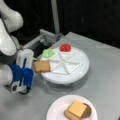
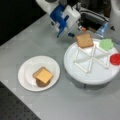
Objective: Ingredient selection for cheeseburger or sandwich
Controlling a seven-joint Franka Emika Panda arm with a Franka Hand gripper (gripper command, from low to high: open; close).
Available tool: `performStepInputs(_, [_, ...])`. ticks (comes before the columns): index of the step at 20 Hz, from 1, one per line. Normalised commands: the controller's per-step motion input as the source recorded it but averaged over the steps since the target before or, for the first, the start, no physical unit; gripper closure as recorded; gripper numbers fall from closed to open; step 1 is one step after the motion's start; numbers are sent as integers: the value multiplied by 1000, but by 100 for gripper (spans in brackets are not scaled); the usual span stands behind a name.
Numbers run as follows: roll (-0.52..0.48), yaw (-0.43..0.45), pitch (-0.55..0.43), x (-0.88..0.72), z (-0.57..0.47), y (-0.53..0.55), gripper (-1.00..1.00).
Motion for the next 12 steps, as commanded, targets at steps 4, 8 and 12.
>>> performStepInputs(4, [175,-53,19,153,-49,24,-100])
performStepInputs(8, [176,-60,10,114,-98,40,-100])
performStepInputs(12, [173,-70,-6,87,-148,36,-100])
